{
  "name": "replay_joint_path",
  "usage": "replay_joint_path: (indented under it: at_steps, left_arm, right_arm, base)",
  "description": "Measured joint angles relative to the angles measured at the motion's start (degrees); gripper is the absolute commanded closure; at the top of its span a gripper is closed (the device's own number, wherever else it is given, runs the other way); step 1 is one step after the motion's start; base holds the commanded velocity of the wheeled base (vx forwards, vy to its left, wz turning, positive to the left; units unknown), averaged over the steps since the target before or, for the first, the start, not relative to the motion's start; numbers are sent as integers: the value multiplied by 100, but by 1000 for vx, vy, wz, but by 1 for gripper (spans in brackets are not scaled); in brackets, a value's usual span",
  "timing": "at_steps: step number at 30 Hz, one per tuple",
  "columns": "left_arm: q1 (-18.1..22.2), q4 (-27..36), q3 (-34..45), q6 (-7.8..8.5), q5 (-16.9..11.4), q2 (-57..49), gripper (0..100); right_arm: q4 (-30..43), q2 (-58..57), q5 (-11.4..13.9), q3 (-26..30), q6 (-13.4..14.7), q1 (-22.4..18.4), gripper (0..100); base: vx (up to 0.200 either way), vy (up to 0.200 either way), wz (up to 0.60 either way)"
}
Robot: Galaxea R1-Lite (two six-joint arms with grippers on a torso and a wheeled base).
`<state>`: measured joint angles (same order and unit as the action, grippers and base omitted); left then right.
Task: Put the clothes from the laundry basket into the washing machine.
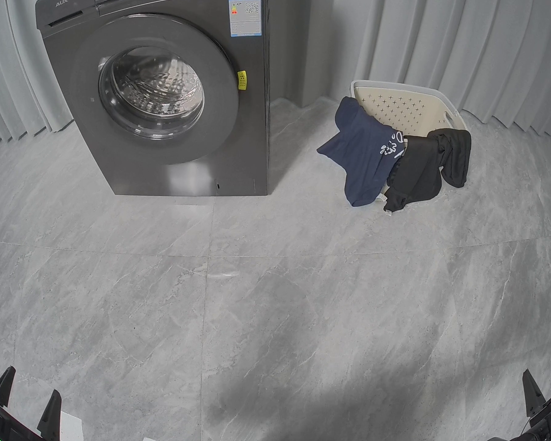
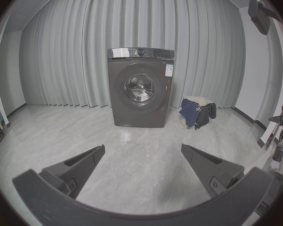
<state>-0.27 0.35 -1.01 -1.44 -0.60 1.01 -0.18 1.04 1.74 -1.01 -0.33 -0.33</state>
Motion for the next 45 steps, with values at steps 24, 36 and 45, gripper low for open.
replay_joint_path:
  at_steps: [24, 36, 45]
  left_arm:
    - [2, -2, 0, -22, 11, 2, 0]
    - [0, -2, 0, -17, 9, 2, 0]
    - [0, -2, 0, -11, 6, 2, 0]
  right_arm:
    - [2, 0, 0, 0, 1, 0, 0]
    - [2, 0, 6, 0, -16, -5, 0]
    - [2, 0, -2, 0, -5, -11, 0]
  base:
    - [100, -25, 0]
    - [0, -150, -150]
    - [0, -67, -200]
